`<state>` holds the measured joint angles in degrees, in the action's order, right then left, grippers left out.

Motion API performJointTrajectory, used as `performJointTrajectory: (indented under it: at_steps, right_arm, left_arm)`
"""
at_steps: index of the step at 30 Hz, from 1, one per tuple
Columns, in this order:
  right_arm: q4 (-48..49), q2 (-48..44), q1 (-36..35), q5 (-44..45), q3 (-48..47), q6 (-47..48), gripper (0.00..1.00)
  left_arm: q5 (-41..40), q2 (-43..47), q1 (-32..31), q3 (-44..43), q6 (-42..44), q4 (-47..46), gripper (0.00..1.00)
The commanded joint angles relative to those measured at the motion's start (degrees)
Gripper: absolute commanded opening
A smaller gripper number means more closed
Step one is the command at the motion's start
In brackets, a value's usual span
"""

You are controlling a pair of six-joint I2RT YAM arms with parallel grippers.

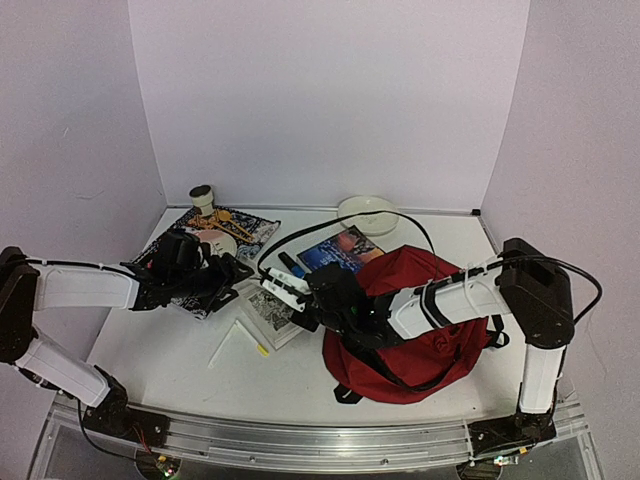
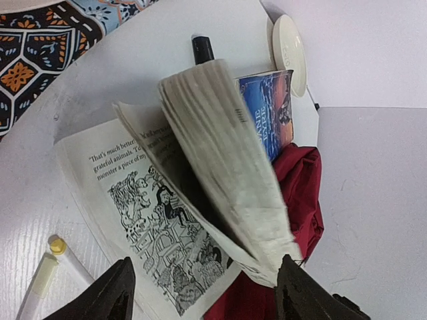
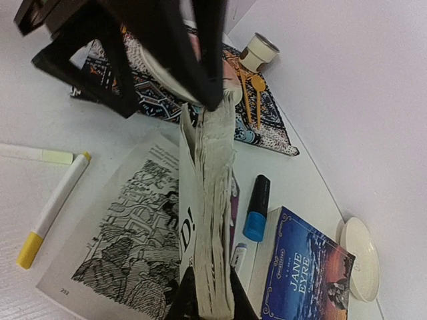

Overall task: Pack the student bag
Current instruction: Pass from the left arm to the right

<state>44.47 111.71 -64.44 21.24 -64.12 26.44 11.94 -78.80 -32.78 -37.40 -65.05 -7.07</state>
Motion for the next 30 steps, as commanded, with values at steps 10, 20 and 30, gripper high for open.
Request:
performJointTrajectory:
  at_steps: [10,20,30]
  right_arm:
    - [0.5,-6.0,0.2,11.8,-5.8,-10.0,0.0]
    - [-4.0,-8.5,0.5,12.7,-8.0,-19.1,0.0]
    - [-5.9,-10.0,0.5,12.8,-9.1,-23.7,0.0]
  left_arm:
    - [-2.7,3.7,0.3,4.6,-2.9,-1.1,0.79]
    - [2.4,-2.1,0.2,2.9,-4.0,-5.2,0.81]
    - [5.6,-7.5,-1.1,1.8,-7.3,-13.7,0.88]
